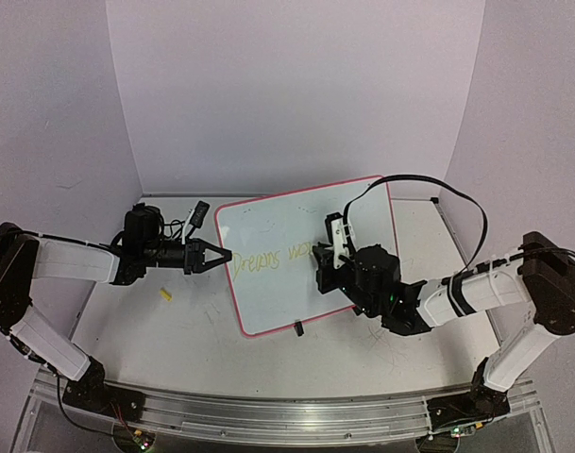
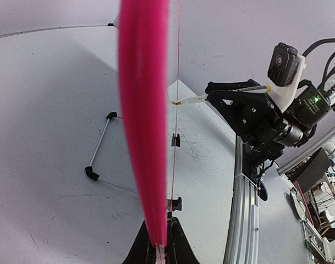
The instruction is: Write a sentence on the whiteboard
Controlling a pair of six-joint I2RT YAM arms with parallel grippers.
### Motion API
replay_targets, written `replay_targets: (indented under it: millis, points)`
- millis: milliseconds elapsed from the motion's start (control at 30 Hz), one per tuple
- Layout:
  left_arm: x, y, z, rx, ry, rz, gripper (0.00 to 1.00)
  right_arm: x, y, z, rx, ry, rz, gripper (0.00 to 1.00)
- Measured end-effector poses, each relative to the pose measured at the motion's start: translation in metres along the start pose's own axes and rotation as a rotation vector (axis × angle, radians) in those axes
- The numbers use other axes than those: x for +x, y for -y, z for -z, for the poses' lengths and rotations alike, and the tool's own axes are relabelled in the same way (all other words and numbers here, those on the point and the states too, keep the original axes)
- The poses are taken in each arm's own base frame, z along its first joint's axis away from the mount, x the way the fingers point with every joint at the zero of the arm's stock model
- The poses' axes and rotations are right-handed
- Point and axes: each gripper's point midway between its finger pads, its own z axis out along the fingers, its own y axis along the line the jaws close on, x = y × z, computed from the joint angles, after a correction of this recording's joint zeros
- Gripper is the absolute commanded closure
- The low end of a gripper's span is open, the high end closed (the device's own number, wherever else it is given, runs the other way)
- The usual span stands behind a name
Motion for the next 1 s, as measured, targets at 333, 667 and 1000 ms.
replay_targets:
  millis: [333, 667, 1000]
  points:
    - [0.000, 0.000, 0.000, 0.000, -0.001, 0.001, 1.00, -0.011, 0.004, -0.005, 0.023, 0.026, -0.008, 1.00]
    - [0.000, 0.000, 0.000, -0.001, -0.001, 0.002, 1.00, -0.020, 0.012, -0.009, 0.054, 0.052, -0.023, 1.00]
    - [0.000, 0.000, 0.000, 0.000, -0.001, 0.000, 1.00, -0.022, 0.021, -0.001, 0.066, 0.055, -0.026, 1.00]
